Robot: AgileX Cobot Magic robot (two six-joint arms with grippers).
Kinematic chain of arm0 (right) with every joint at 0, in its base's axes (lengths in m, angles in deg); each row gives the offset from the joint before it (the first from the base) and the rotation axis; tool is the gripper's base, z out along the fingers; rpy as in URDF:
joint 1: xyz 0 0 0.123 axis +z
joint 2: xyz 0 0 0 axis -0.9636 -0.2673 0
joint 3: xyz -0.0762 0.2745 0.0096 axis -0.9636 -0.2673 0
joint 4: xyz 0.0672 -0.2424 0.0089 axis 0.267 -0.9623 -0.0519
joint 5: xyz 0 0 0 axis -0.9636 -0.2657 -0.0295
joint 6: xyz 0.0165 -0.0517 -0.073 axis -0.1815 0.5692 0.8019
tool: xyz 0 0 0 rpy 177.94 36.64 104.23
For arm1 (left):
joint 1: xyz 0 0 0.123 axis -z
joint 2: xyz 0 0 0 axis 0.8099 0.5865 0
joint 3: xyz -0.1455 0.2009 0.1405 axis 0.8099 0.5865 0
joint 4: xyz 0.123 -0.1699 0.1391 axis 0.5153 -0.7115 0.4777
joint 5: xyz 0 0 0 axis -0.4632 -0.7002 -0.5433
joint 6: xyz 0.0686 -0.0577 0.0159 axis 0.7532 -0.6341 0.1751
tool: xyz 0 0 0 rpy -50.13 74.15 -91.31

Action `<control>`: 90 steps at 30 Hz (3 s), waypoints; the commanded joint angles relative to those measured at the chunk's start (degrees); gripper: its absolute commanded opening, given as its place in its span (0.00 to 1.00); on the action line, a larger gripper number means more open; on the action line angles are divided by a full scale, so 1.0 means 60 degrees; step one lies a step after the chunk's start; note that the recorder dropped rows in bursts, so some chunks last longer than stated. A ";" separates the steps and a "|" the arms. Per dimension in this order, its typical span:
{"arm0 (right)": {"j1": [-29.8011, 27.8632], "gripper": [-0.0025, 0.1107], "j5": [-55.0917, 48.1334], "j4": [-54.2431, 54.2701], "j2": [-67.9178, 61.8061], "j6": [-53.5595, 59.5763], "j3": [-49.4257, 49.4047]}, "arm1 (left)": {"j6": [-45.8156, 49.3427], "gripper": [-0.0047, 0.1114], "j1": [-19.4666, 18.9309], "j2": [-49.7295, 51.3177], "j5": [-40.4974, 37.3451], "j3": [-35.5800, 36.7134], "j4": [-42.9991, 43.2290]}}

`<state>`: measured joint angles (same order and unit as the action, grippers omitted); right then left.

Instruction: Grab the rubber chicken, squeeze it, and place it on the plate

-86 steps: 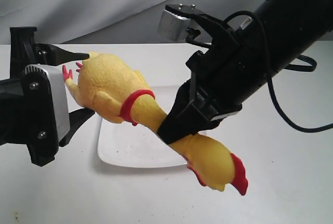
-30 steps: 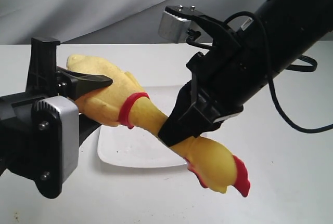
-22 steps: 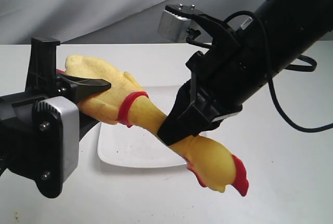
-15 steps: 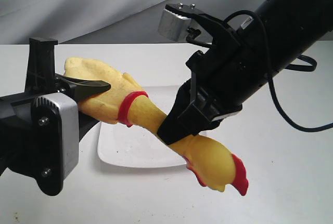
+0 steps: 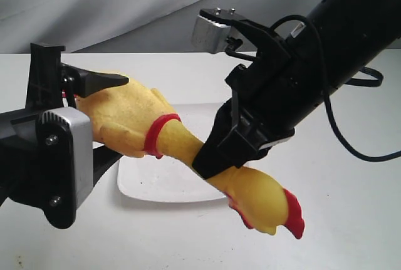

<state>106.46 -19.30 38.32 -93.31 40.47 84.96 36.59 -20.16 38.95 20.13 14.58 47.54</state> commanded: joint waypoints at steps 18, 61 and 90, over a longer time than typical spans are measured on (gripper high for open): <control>-0.0003 0.02 0.0130 0.0161 0.0096 0.0090 0.0053 | -0.0174 0.05 0.0005 -0.0079 0.0613 0.0004 -0.0216; -0.0003 0.02 0.0130 0.0161 0.0096 0.0090 0.0053 | 0.0039 0.04 0.0005 -0.0079 0.0655 0.0018 -0.0216; -0.0003 0.02 0.0209 0.0161 0.0096 0.0090 0.0053 | 0.0056 0.58 0.0005 -0.0079 0.0608 0.0018 -0.0179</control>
<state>106.46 -18.71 38.32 -93.31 40.47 84.96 37.62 -20.16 38.95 23.93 14.67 47.03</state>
